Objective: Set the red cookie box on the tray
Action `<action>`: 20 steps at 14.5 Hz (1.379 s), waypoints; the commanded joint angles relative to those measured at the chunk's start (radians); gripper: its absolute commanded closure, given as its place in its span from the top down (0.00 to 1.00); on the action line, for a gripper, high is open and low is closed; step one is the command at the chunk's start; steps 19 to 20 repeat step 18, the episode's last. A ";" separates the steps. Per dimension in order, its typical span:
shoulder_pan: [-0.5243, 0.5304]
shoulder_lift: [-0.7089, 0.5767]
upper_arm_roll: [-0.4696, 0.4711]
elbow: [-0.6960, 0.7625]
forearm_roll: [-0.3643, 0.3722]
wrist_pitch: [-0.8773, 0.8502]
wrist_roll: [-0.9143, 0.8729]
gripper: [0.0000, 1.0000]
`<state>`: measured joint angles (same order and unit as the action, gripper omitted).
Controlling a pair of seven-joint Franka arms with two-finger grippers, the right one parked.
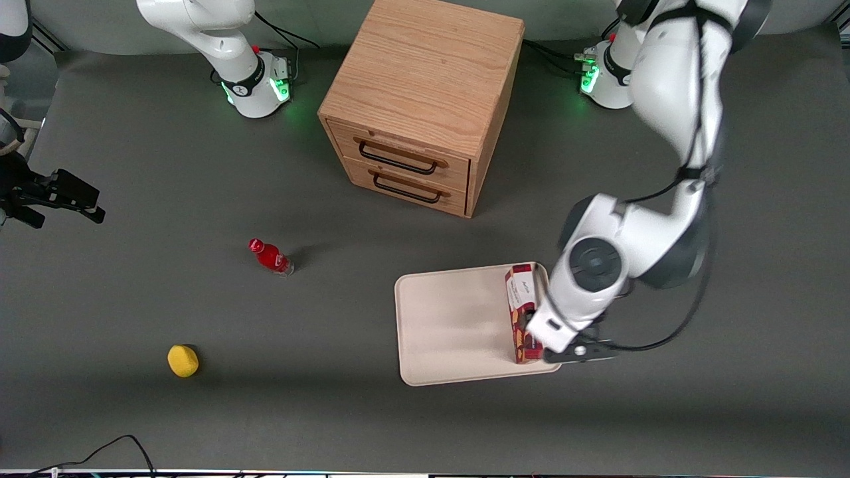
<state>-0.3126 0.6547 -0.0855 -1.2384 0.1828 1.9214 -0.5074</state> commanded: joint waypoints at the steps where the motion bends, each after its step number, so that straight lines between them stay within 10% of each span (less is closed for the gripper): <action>1: 0.096 -0.248 -0.005 -0.169 -0.051 -0.097 0.169 1.00; 11: 0.256 -0.814 0.024 -0.570 -0.128 -0.294 0.513 1.00; 20: 0.253 -0.837 0.075 -0.495 -0.134 -0.426 0.638 1.00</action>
